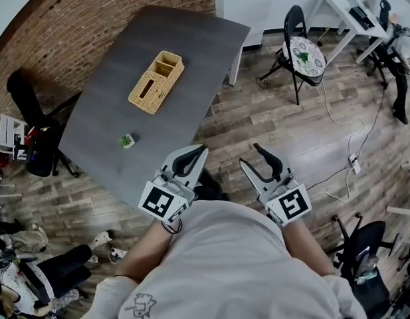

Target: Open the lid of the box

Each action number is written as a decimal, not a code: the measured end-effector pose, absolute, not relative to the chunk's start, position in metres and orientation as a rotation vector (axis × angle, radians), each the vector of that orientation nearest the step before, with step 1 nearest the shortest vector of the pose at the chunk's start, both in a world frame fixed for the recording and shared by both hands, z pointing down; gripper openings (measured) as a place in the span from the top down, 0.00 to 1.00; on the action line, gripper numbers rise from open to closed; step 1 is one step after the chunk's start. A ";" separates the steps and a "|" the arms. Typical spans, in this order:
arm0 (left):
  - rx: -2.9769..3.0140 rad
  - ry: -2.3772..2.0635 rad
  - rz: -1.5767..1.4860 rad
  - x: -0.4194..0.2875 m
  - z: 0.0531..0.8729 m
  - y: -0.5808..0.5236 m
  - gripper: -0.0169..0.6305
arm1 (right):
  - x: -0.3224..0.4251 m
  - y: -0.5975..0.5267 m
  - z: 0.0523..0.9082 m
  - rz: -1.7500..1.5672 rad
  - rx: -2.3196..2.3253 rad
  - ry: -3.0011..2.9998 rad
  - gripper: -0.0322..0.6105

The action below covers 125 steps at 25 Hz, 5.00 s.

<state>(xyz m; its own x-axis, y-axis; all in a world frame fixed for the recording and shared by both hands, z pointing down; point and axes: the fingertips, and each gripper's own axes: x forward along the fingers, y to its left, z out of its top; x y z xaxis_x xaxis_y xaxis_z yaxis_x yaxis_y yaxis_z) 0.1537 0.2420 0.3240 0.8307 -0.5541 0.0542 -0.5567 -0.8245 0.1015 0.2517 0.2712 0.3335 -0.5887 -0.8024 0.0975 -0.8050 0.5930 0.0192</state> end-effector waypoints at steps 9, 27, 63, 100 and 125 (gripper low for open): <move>2.875 -0.995 0.009 0.115 0.312 0.160 0.96 | 0.213 0.183 0.320 -0.006 1.257 -2.775 0.65; 2.704 -1.427 -0.037 -0.027 0.299 0.071 0.96 | 0.085 0.054 0.307 -0.071 0.834 -2.904 0.64; 1.923 -2.288 -0.026 -0.040 0.308 0.008 0.96 | 0.018 -0.088 0.342 -0.103 -0.402 -2.904 0.63; 1.803 -2.058 0.073 -0.123 0.462 -0.034 0.96 | -0.066 -0.077 0.559 -0.198 -0.705 -2.304 0.49; 1.784 -1.954 0.069 -0.135 0.519 -0.049 0.96 | -0.063 -0.077 0.621 -0.504 -0.790 -2.045 0.54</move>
